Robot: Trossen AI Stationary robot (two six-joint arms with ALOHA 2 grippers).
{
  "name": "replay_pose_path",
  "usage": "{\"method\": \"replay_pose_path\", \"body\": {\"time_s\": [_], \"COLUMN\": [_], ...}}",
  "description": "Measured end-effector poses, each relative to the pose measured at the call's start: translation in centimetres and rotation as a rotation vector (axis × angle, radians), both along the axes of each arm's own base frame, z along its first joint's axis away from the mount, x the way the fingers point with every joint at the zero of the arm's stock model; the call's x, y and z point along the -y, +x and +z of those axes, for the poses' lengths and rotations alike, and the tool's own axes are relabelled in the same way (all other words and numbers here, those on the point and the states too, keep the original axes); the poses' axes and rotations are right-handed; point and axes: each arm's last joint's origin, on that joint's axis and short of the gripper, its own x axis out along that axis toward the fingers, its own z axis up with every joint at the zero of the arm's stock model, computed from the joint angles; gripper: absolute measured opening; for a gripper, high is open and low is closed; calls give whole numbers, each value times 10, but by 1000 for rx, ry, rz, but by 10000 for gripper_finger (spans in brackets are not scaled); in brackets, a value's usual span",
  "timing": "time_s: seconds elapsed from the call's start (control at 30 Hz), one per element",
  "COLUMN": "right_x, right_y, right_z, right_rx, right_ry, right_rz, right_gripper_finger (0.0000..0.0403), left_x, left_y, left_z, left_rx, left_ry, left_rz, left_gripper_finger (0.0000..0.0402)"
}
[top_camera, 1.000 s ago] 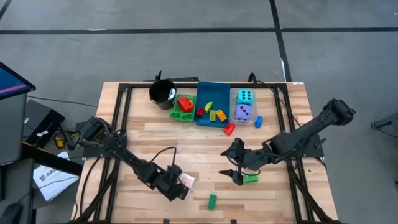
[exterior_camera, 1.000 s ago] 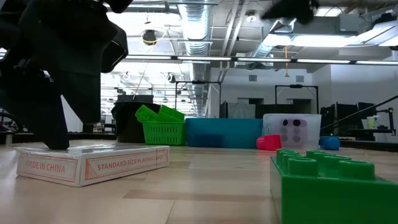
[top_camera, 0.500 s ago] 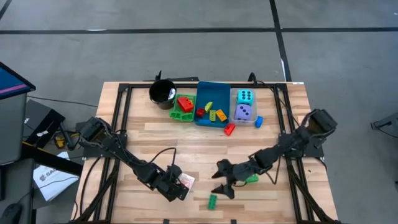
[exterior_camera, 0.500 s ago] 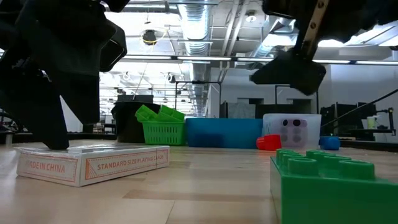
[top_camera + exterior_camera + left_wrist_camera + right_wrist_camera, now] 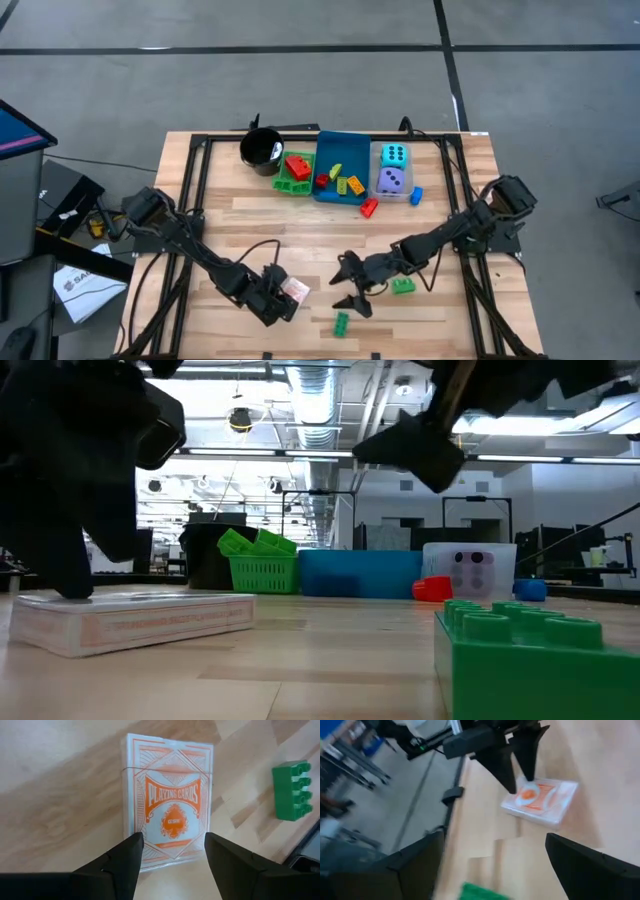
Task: Pick & Place Toys
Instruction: Put the orange deck of cards into the black bucket
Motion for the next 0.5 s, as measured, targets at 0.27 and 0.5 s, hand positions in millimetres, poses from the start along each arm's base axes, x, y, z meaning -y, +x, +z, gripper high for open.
{"method": "replay_pose_path", "body": {"time_s": [0.27, 0.5], "right_x": [19, 38], "right_y": [9, 25], "right_z": [-1, -24], "right_rx": [102, 115], "right_ry": [-265, -394], "right_rz": [85, 93], "right_gripper_finger": [343, 343], "left_x": [-1, -6], "left_y": [-1, -9], "left_z": [8, 6], "left_rx": [25, -77], "left_ry": [-3, 50], "left_rz": [-6, -73], "left_gripper_finger": [212, 211]}}
